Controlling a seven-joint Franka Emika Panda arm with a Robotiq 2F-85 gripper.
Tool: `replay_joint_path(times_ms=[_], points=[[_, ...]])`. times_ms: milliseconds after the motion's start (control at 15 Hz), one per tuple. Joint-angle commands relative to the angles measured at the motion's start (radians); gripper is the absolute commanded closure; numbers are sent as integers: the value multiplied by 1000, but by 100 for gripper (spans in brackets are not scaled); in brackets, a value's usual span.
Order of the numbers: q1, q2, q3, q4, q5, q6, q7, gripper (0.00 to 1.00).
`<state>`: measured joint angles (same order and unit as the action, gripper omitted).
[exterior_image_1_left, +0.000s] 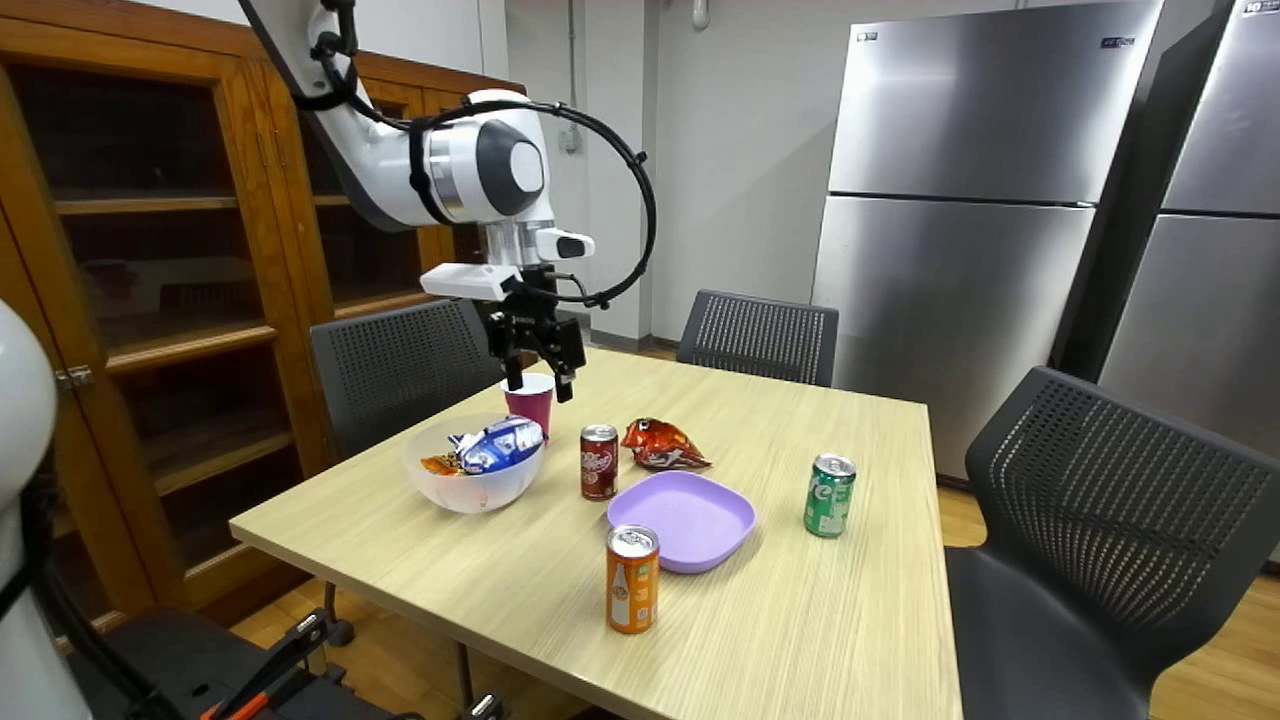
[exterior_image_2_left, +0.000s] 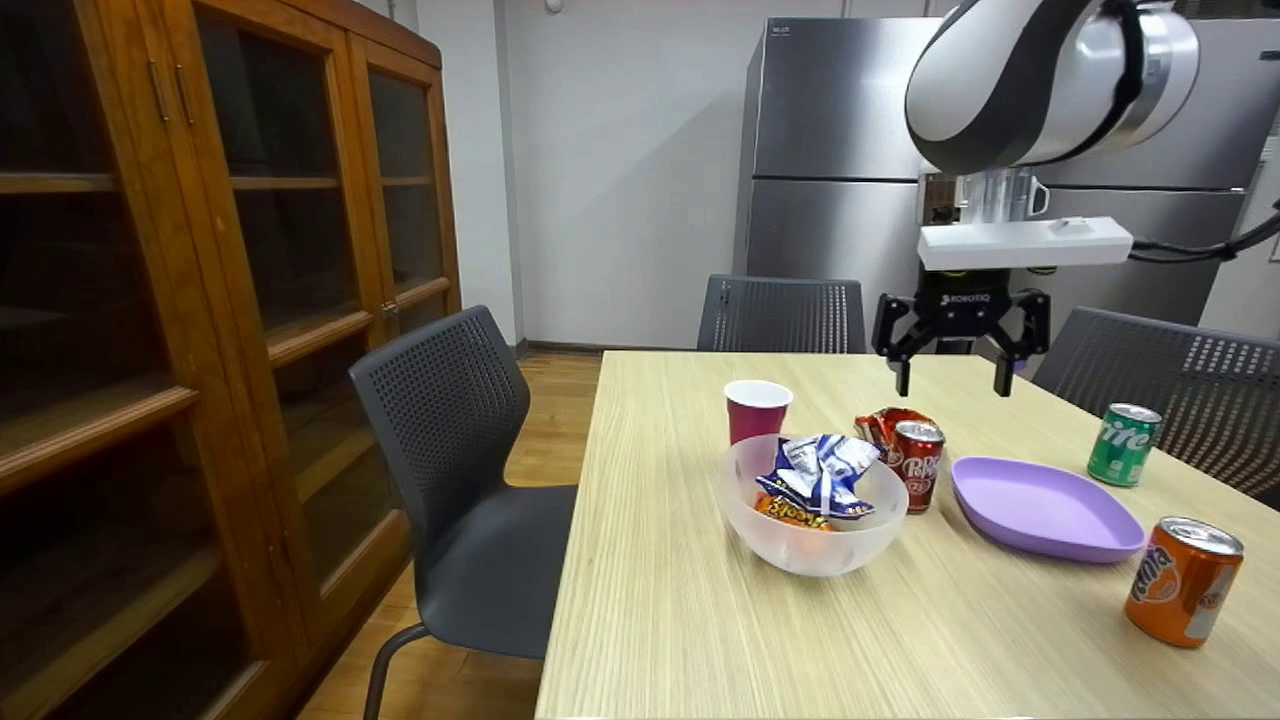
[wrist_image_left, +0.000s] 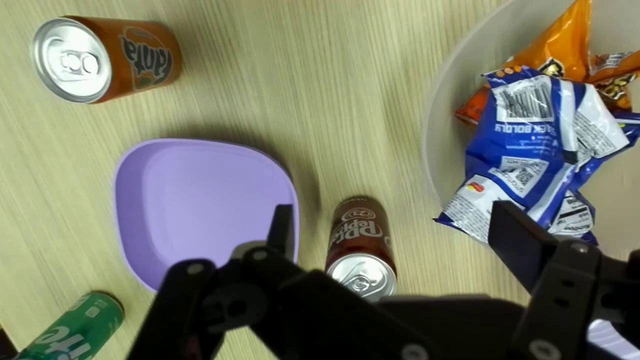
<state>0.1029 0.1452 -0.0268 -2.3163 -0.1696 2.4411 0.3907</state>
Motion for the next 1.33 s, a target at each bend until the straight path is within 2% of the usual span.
replay_joint_path(times_ms=[0, 333, 400, 800, 1267], points=[[-57, -52, -8, -61, 38, 21, -122, 0], [-105, -23, -32, -51, 49, 19, -207, 0], [-93, -13, -31, -38, 26, 6, -159, 0], [-100, -11, -35, -38, 28, 6, -175, 0], [-76, 117, -31, 64, 30, 14, -115, 0]])
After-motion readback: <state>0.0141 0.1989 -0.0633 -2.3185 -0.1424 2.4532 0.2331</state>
